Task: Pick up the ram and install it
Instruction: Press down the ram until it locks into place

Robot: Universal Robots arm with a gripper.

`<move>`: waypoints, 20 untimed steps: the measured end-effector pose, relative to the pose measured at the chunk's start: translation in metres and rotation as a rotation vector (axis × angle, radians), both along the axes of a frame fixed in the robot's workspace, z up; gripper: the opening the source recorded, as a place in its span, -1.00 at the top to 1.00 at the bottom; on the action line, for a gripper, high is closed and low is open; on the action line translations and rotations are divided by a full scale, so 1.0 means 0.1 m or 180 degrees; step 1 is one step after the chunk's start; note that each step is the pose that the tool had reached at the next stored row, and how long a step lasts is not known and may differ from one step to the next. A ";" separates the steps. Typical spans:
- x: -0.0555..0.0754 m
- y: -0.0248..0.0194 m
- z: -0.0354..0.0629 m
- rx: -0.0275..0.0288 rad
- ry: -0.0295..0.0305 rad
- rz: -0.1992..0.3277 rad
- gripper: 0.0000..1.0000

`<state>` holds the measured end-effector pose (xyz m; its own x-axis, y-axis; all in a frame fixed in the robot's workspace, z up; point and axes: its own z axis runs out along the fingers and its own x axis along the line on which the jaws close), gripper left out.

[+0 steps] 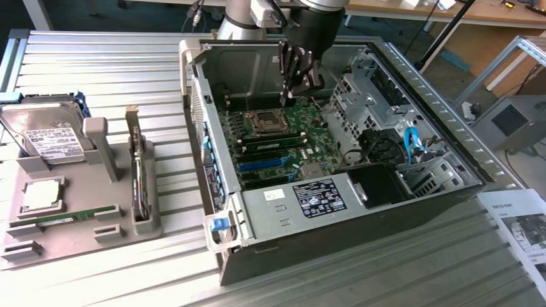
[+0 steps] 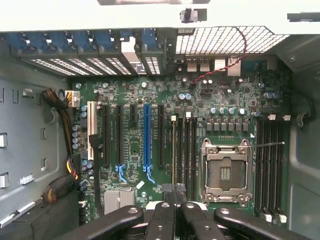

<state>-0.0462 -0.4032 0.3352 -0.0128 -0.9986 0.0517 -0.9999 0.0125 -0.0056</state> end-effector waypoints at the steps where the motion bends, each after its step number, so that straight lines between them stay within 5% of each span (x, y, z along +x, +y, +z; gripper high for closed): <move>1: 0.00 0.000 0.000 0.0000 0.0000 -0.0027 0.78; 13: 0.00 0.000 -0.001 0.0002 0.0000 -0.0446 0.78; 20: 0.00 0.000 -0.001 0.0036 0.0002 -0.0630 0.78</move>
